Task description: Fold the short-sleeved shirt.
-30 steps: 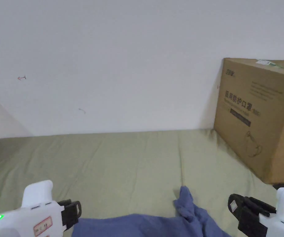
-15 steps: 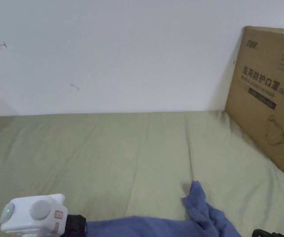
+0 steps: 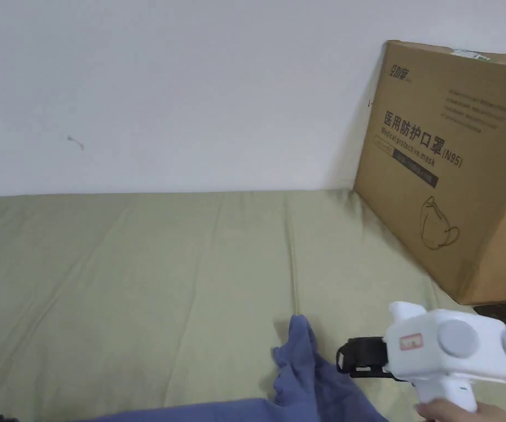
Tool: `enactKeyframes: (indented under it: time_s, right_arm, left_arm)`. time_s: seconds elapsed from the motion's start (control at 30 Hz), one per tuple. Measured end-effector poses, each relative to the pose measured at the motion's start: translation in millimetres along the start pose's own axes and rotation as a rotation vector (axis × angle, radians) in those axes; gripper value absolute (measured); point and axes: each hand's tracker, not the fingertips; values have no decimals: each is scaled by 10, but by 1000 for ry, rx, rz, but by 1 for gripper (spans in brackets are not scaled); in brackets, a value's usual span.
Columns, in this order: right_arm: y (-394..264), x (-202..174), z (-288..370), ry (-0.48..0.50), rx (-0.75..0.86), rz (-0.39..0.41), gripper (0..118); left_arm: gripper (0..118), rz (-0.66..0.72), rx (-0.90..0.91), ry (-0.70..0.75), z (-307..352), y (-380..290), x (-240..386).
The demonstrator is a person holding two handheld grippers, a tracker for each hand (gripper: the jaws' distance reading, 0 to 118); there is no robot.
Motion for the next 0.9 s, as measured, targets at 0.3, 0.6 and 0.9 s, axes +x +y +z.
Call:
enactKeyframes:
  time_s: [0.3, 0.6, 0.9]
  right_arm:
    - [169, -270, -655, -183, -212, 231, 88]
    - [112, -371, 448, -54, -25, 270, 0]
    - [96, 2, 2511, 20, 318, 74, 0]
  left_arm:
    - [2, 39, -32, -9, -15, -102, -40]
    - [2, 39, 97, -40, 714, -32, 12]
    - [2, -94, 293, -2, 2226, 199, 115]
